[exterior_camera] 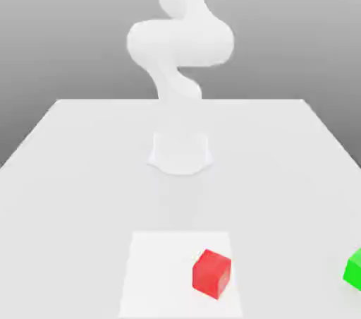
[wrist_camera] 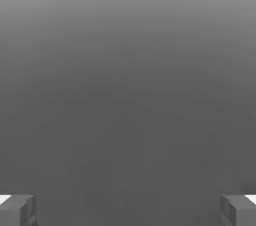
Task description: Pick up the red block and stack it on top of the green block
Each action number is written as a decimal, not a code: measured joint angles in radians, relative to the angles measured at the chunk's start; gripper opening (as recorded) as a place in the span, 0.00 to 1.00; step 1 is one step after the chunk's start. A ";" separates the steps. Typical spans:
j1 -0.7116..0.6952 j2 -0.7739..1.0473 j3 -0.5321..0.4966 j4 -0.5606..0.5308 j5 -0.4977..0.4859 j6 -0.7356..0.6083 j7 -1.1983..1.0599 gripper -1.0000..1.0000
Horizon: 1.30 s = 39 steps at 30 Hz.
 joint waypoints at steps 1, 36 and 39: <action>-0.013 0.039 0.017 -0.013 -0.005 0.018 0.031 0.50; -0.021 1.031 0.101 -0.246 -0.165 0.553 0.719 0.00; -0.046 0.942 0.137 -0.261 -0.112 0.480 0.680 0.00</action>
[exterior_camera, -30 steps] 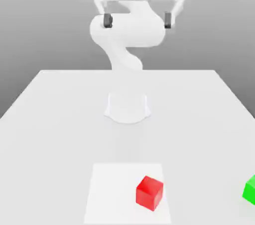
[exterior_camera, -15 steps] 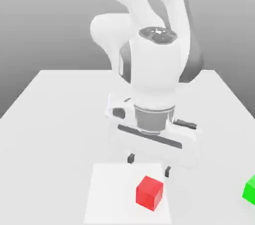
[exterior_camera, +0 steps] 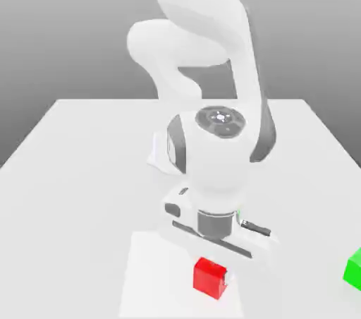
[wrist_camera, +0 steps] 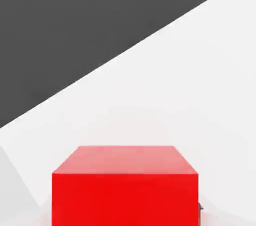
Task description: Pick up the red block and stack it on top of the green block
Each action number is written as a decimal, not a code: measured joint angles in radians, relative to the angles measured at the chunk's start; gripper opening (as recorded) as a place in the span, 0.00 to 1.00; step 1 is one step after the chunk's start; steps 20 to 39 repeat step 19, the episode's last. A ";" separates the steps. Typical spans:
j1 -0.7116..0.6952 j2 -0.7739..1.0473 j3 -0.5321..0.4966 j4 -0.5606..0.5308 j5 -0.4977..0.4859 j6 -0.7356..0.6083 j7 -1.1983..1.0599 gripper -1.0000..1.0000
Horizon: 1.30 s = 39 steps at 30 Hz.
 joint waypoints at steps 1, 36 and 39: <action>-0.005 -0.035 0.010 -0.006 0.020 -0.029 -0.015 0.00; 0.330 0.171 0.214 0.314 -0.186 -0.187 -0.199 1.00; 0.330 0.171 0.214 0.314 -0.186 -0.187 -0.199 1.00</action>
